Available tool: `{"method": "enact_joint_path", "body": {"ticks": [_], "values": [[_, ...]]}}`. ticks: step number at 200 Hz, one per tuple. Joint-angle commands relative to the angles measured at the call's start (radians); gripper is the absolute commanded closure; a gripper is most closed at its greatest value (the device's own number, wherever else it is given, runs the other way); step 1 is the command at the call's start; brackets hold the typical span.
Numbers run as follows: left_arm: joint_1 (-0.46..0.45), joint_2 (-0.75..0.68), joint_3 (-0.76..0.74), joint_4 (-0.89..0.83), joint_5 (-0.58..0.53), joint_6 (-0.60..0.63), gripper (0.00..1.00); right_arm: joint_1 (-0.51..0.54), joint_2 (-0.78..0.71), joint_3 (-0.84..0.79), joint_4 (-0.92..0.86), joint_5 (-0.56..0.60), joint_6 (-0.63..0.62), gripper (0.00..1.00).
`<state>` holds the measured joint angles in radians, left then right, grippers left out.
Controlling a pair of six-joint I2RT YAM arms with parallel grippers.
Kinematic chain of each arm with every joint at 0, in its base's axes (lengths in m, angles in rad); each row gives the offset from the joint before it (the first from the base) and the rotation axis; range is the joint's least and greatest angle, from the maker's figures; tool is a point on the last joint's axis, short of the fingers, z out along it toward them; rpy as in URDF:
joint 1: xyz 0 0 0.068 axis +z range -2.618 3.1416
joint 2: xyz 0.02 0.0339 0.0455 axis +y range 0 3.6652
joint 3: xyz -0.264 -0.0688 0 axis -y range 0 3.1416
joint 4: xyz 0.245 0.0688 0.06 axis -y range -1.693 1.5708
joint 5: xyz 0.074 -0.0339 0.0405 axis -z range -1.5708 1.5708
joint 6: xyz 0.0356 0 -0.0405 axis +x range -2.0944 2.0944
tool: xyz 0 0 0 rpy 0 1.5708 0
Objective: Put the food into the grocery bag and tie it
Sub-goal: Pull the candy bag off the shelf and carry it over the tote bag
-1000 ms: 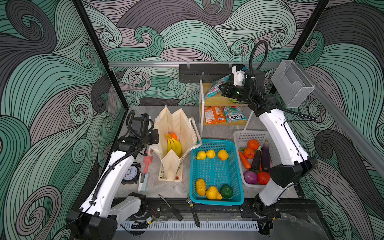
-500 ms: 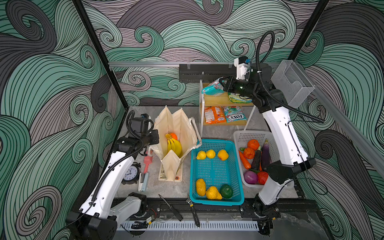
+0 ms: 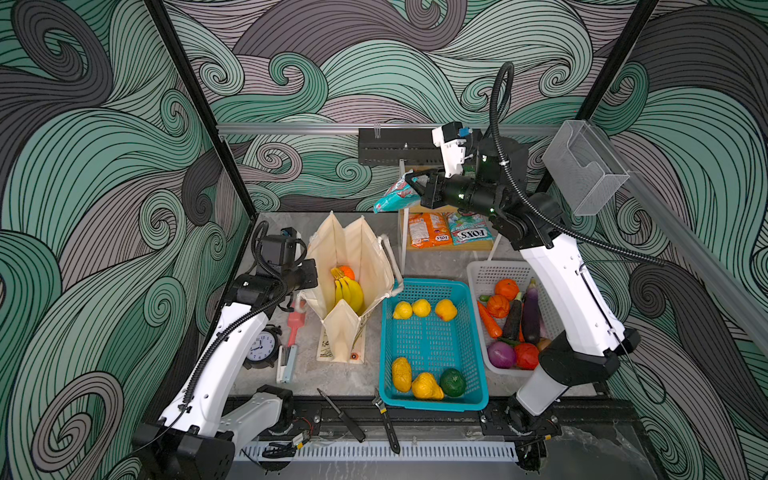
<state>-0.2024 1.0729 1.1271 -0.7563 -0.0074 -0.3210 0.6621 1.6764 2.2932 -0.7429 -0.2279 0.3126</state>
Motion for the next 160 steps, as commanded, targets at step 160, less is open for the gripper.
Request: {"method": "enact_joint_path", "body": {"ticks": [160], "values": [[0.006, -0.019, -0.018, -0.019, 0.045, 0.002, 1.00, 0.225, 0.345, -0.195, 0.316, 0.172, -0.013, 1.00]]}}
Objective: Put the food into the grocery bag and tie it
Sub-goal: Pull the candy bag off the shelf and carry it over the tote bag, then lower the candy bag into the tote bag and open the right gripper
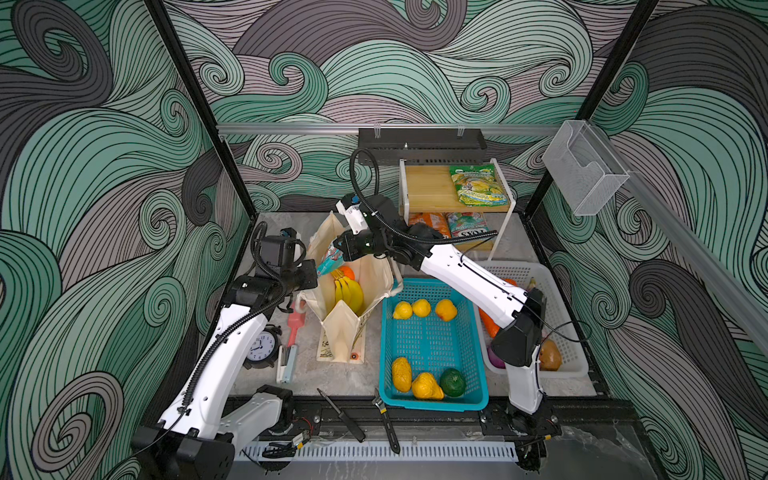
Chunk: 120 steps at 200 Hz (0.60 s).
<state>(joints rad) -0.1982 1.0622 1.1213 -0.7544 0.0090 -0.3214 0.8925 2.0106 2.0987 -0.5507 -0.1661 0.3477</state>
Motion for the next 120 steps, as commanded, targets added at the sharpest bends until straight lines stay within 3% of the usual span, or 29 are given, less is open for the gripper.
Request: {"method": "enact_joint_path", "body": {"ticks": [1, 61, 87, 120], "values": [[0.002, -0.008, -0.012, -0.020, 0.030, 0.002, 1.00, -0.007, 0.014, 0.000, 0.123, 0.112, -0.051, 1.00], [0.004, 0.010, -0.012, -0.020, 0.050, 0.002, 1.00, 0.011, 0.149, 0.063, 0.172, 0.177, -0.133, 1.00], [0.016, 0.009, -0.014, -0.009, 0.078, -0.005, 1.00, 0.014, 0.239, 0.150, 0.108, 0.235, -0.171, 1.00], [0.026, 0.011, -0.021, -0.004, 0.087, -0.007, 1.00, 0.017, 0.212, 0.015, 0.127, 0.325, -0.201, 1.00]]}}
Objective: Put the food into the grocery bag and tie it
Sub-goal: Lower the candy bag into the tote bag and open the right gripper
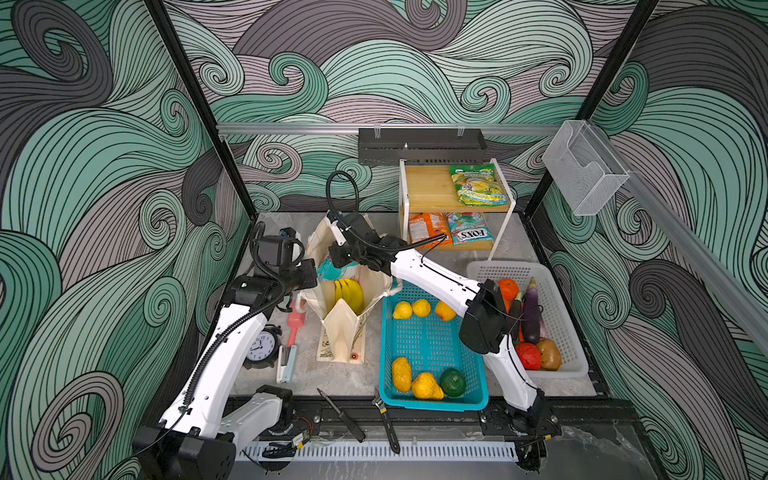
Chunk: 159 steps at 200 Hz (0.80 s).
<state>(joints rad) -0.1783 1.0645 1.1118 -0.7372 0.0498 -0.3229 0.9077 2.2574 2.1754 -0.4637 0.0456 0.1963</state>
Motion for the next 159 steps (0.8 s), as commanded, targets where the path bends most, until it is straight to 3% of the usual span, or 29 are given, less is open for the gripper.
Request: {"method": "enact_joint_path", "body": {"ticks": [1, 24, 48, 66, 79, 134, 147, 159], "values": [[0.006, 0.008, -0.012, -0.021, 0.047, -0.005, 1.00, 0.003, -0.038, -0.066, 0.039, 0.118, -0.052, 1.00], [0.010, 0.015, -0.010, -0.022, 0.052, -0.008, 1.00, 0.007, -0.083, -0.170, 0.049, 0.221, -0.095, 1.00], [0.017, 0.015, -0.015, -0.015, 0.074, -0.020, 1.00, 0.007, -0.112, -0.218, -0.002, 0.251, -0.125, 1.00], [0.018, 0.020, -0.015, -0.013, 0.087, -0.022, 1.00, 0.005, -0.128, -0.230, -0.047, 0.251, -0.126, 0.81], [0.019, 0.024, -0.014, -0.013, 0.091, -0.021, 1.00, 0.007, -0.139, -0.239, -0.070, 0.254, -0.126, 0.72], [0.024, 0.025, -0.015, -0.013, 0.091, -0.022, 1.00, 0.012, -0.159, -0.244, -0.206, 0.351, -0.123, 0.57], [0.026, 0.025, -0.016, -0.012, 0.095, -0.023, 1.00, 0.018, -0.187, -0.253, -0.206, 0.343, -0.117, 0.50], [0.027, 0.026, -0.017, -0.011, 0.100, -0.021, 1.00, 0.025, -0.215, -0.253, -0.204, 0.347, -0.104, 0.35]]}}
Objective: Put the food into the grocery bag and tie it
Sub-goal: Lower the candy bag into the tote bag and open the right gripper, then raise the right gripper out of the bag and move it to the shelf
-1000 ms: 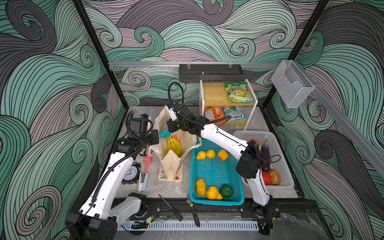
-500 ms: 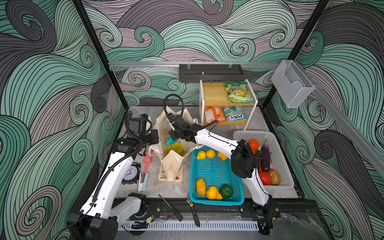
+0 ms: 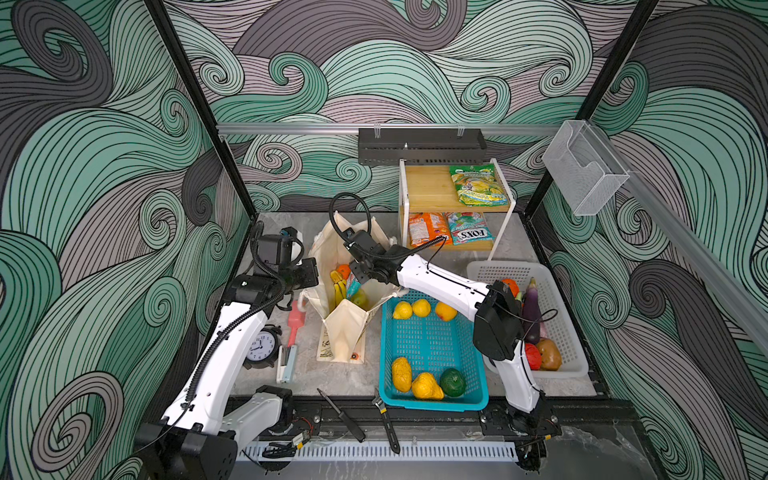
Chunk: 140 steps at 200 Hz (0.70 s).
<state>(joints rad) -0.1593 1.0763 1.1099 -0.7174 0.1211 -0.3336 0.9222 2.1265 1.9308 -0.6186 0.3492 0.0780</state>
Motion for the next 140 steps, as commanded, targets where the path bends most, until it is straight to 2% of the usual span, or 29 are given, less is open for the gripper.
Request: {"method": "enact_joint_path", "body": {"ticks": [1, 20, 24, 37, 64, 109, 124, 140], "values": [[0.008, 0.014, -0.015, -0.030, 0.029, -0.011, 1.00, 0.011, -0.086, -0.009, -0.050, 0.044, 0.016, 0.34], [0.008, 0.011, -0.016, -0.029, 0.032, -0.011, 1.00, 0.019, -0.143, -0.011, -0.049, 0.032, 0.043, 0.15], [0.009, 0.010, -0.016, -0.028, 0.034, -0.012, 1.00, 0.020, -0.157, -0.014, -0.050, 0.019, 0.050, 0.06], [0.009, 0.005, -0.016, -0.026, 0.036, -0.007, 1.00, 0.019, -0.221, -0.044, -0.025, -0.039, 0.063, 0.02], [0.010, -0.008, -0.021, -0.022, 0.041, -0.003, 1.00, 0.017, -0.397, -0.175, 0.081, -0.092, 0.122, 0.00], [0.010, -0.043, -0.024, -0.019, 0.070, 0.005, 1.00, -0.009, -0.664, -0.338, 0.134, -0.116, 0.173, 0.00], [0.010, -0.055, -0.026, -0.009, 0.078, 0.007, 1.00, -0.047, -0.722, -0.379, 0.133, -0.123, 0.211, 0.00], [0.010, -0.060, -0.025, -0.014, 0.072, 0.009, 1.00, -0.099, -0.757, -0.361, 0.054, -0.167, 0.236, 0.00]]}}
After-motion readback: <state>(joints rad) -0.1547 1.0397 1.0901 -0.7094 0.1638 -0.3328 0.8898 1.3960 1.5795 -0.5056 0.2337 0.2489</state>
